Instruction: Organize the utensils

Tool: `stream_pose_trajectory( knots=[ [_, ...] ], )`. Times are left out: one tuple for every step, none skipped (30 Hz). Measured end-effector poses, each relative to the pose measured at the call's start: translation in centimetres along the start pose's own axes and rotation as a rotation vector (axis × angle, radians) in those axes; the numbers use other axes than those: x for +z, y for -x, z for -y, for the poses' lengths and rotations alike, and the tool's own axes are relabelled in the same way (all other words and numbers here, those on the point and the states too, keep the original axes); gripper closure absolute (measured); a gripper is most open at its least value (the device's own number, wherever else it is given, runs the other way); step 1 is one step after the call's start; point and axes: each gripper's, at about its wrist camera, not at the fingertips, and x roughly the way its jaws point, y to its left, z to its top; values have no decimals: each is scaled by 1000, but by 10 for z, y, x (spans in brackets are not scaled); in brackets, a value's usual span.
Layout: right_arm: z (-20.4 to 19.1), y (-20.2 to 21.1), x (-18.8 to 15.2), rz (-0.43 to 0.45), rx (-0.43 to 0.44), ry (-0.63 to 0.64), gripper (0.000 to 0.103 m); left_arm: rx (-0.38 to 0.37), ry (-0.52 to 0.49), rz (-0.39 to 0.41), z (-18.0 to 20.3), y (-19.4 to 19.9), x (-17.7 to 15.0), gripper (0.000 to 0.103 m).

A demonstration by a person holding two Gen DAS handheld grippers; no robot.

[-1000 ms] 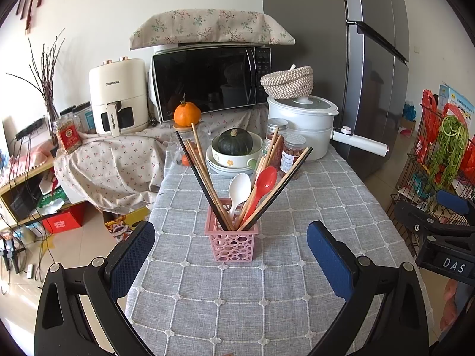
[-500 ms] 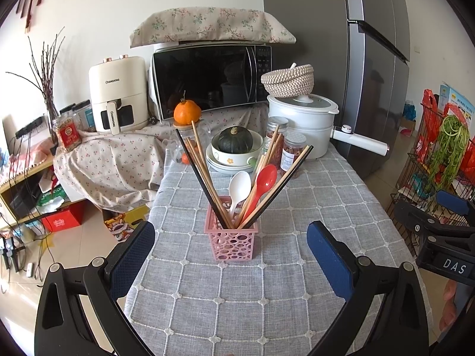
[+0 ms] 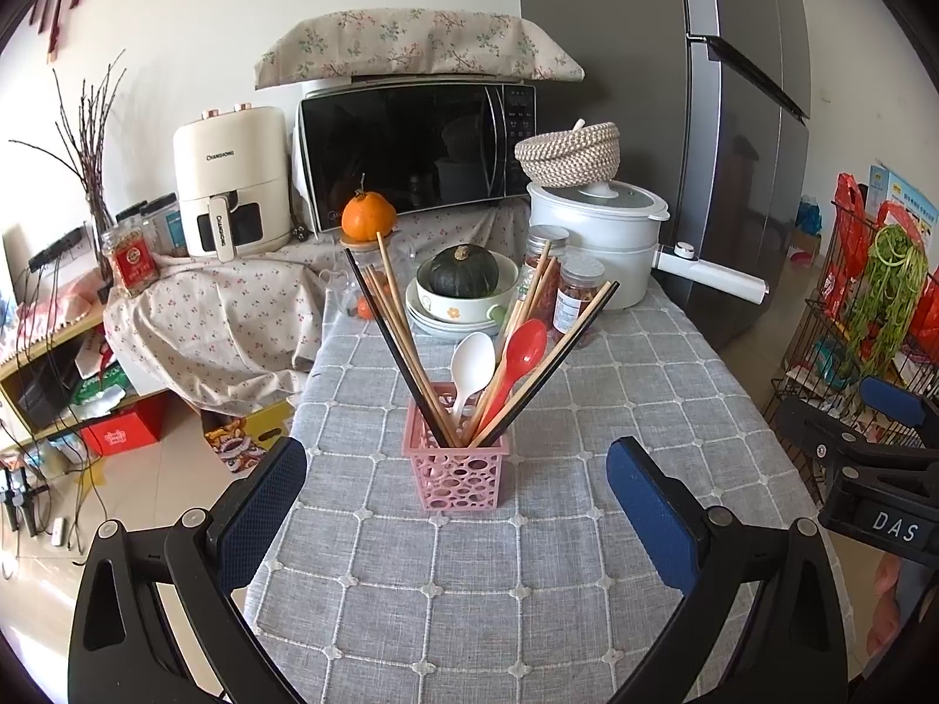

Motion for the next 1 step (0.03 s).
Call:
stream_pose_trajectory(
  knots=[
    [0, -1, 0, -3, 2, 0, 0, -5, 1, -5, 0, -1, -1, 0]
  ],
)
